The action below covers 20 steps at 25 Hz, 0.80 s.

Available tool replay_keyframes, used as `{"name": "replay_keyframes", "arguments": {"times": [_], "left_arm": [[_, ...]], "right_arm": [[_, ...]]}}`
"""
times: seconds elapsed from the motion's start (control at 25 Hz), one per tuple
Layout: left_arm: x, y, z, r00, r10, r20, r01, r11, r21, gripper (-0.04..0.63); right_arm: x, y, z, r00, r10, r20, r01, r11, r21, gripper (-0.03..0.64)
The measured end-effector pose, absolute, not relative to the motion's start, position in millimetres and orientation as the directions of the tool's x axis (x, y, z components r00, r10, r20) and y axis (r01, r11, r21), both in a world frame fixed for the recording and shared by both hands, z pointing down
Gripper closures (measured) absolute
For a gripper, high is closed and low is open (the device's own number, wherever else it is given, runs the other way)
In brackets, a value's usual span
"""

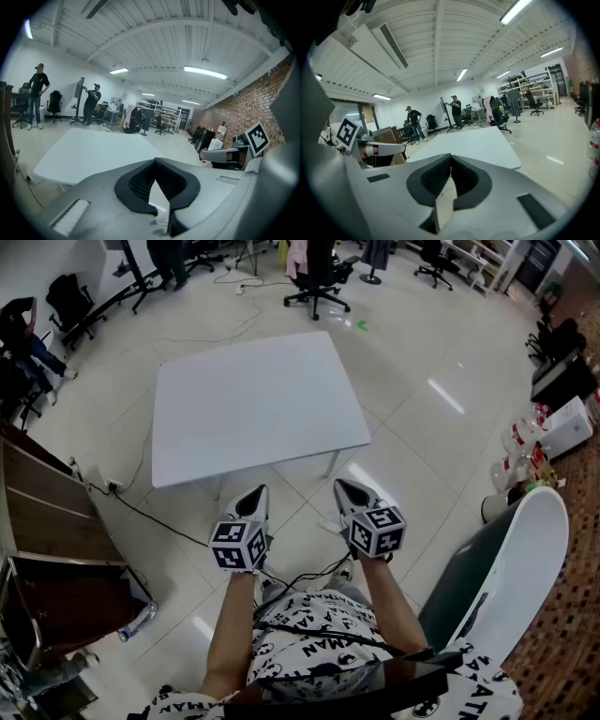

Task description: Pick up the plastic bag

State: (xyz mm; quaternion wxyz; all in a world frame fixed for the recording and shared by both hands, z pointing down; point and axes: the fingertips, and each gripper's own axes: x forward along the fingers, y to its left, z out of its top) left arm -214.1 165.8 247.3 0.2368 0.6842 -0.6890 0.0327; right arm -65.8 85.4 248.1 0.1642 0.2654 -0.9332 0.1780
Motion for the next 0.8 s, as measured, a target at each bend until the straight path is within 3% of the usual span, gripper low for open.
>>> {"name": "replay_keyframes", "arguments": {"times": [0.36,0.4,0.44,0.56,0.72,0.8], "left_arm": [[-154,123,287,0.189,-0.873,0.449,-0.958,-0.063,0.281,0.594],[-144,117,292,0.210,-0.863,0.460,-0.956,-0.083,0.281,0.594],[-133,110,297,0.232,-0.851,0.471,-0.954,-0.104,0.282,0.594],[-97,95,316,0.310,-0.806,0.505,-0.939,-0.177,0.294,0.594],[-50,62,351,0.372,-0.760,0.532,-0.922,-0.240,0.302,0.594],[-27,49,377,0.396,-0.729,0.558,-0.915,-0.263,0.305,0.594]], "right_arm": [[0,47,277,-0.727,-0.565,0.390,-0.673,0.700,-0.240,0.584],[9,44,284,-0.718,-0.567,0.403,-0.683,0.688,-0.247,0.566],[18,40,292,-0.708,-0.568,0.420,-0.693,0.674,-0.257,0.505],[50,34,322,-0.664,-0.576,0.477,-0.737,0.611,-0.289,0.446],[92,6,372,-0.623,-0.576,0.530,-0.770,0.570,-0.286,0.435],[113,-3,407,-0.601,-0.554,0.576,-0.781,0.561,-0.275,0.391]]}}
